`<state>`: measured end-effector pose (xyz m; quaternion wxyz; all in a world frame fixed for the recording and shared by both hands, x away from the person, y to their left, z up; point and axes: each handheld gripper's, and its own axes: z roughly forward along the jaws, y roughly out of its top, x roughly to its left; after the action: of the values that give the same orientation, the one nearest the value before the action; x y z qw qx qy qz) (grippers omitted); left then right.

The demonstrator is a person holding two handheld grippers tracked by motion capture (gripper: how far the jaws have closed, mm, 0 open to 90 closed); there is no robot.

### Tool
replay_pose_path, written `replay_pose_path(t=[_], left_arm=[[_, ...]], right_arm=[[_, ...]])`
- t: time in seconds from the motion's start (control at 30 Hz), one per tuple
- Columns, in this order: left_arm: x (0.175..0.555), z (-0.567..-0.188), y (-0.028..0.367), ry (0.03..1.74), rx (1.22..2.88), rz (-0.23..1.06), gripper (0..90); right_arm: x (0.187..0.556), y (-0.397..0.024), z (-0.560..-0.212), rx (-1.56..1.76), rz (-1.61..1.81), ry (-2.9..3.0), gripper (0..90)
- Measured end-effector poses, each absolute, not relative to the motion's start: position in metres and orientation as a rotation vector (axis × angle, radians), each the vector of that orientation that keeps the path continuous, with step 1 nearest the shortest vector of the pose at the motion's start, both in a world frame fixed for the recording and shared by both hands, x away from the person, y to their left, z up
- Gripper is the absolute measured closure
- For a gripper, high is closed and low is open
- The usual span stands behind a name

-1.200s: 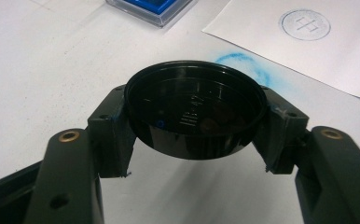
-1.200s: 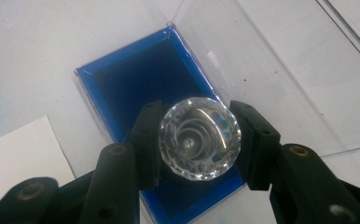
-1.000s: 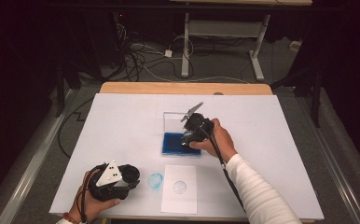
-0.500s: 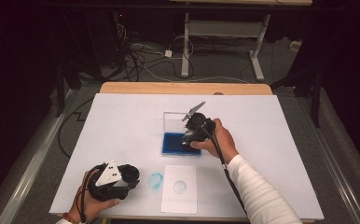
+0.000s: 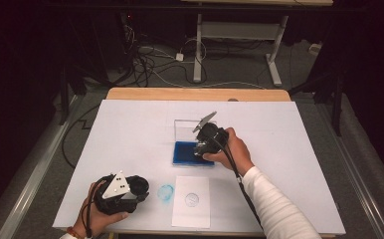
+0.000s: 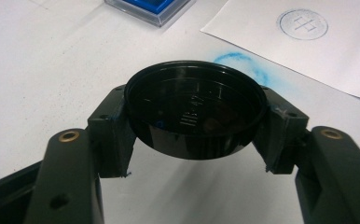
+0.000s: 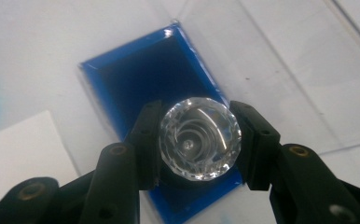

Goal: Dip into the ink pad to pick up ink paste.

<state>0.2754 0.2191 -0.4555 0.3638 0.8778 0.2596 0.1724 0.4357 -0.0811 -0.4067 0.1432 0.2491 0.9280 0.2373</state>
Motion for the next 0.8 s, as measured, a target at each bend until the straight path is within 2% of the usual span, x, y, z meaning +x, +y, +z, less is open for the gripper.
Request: replay_pose_path(t=[0.37, 0.8], left_arm=[[0.2748, -0.4551, 0.2178, 0.666, 2.259, 0.443, 36.0], [0.2740, -0.4552, 0.2162, 0.657, 2.269, 0.447, 35.9]], right_arm=[[0.4387, -0.0891, -0.4117, 0.784, 0.781, 2.678, 57.2], [0.4308, -0.0852, -0.4108, 0.757, 0.725, 2.657, 57.2]])
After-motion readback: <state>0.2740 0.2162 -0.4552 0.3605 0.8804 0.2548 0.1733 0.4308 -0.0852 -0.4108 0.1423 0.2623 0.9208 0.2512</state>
